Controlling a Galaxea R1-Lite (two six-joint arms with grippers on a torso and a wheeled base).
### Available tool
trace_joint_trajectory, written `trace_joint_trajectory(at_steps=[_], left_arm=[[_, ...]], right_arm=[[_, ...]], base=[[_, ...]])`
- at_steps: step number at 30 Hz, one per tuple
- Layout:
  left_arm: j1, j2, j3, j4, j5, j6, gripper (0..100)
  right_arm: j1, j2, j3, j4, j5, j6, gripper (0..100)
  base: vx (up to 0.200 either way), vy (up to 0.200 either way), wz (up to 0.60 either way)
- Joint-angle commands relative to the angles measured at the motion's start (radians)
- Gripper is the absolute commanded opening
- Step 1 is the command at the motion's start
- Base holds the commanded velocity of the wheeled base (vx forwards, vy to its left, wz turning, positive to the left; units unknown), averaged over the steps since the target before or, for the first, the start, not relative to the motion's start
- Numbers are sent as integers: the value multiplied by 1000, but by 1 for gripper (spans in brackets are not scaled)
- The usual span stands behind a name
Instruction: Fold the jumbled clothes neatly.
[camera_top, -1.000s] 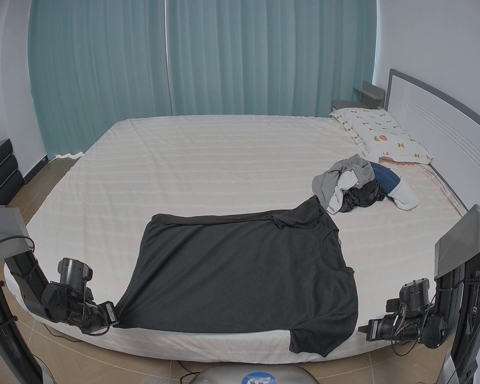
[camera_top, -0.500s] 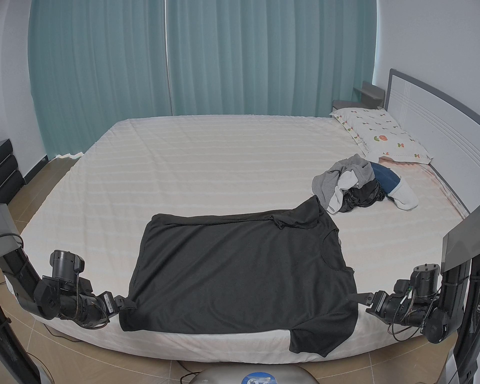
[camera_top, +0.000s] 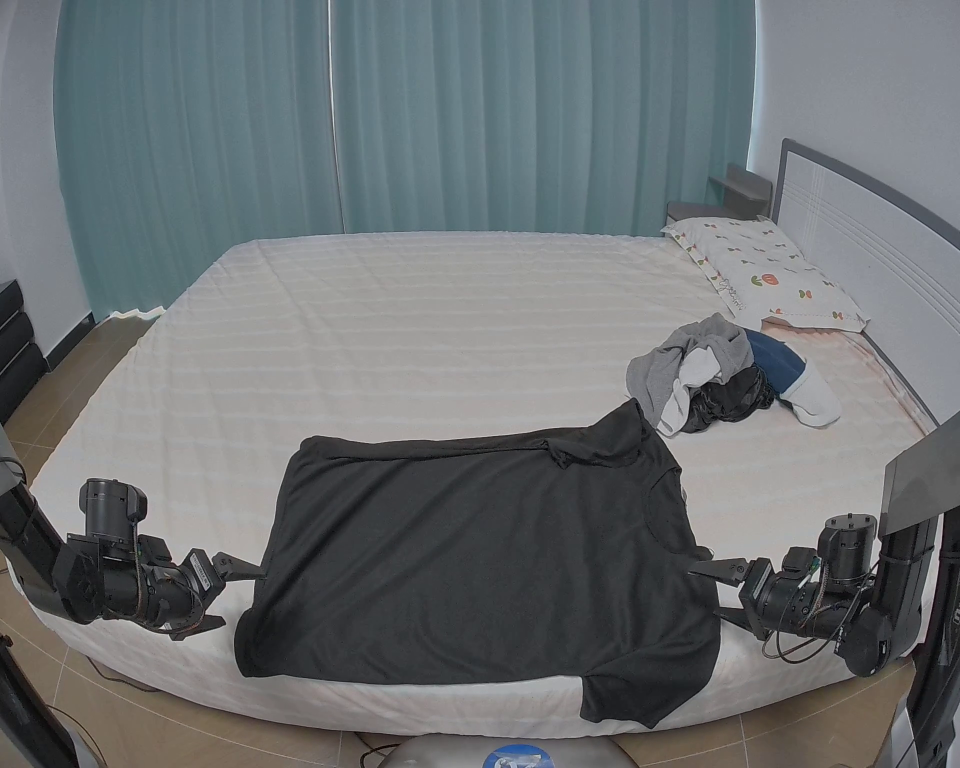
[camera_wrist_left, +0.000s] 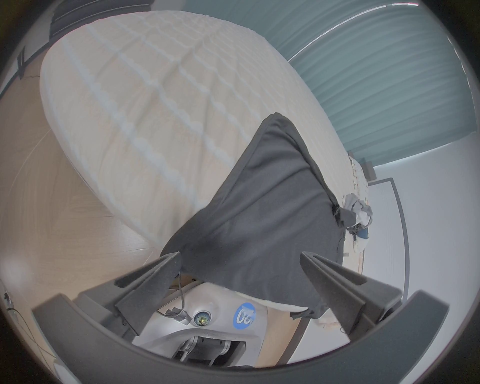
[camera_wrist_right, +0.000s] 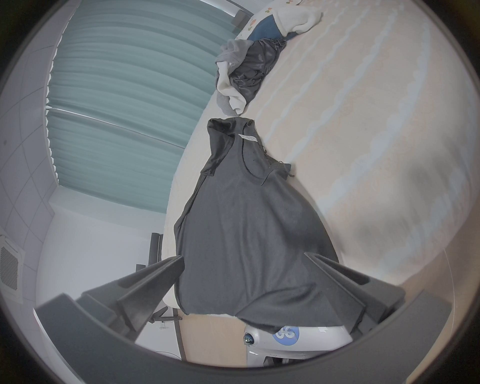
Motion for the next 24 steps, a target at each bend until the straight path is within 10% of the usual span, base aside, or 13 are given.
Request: trace_joint_trajectory(at_steps=[1,24], left_arm=[[4,11,5,0,-13,32,100],[12,25,2,1,-42,46,100]], right_arm=[[0,34,-8,-12,1,1,100],[13,48,-6,-10,-4,-5,100]], base=[[0,0,0],[0,70,0]])
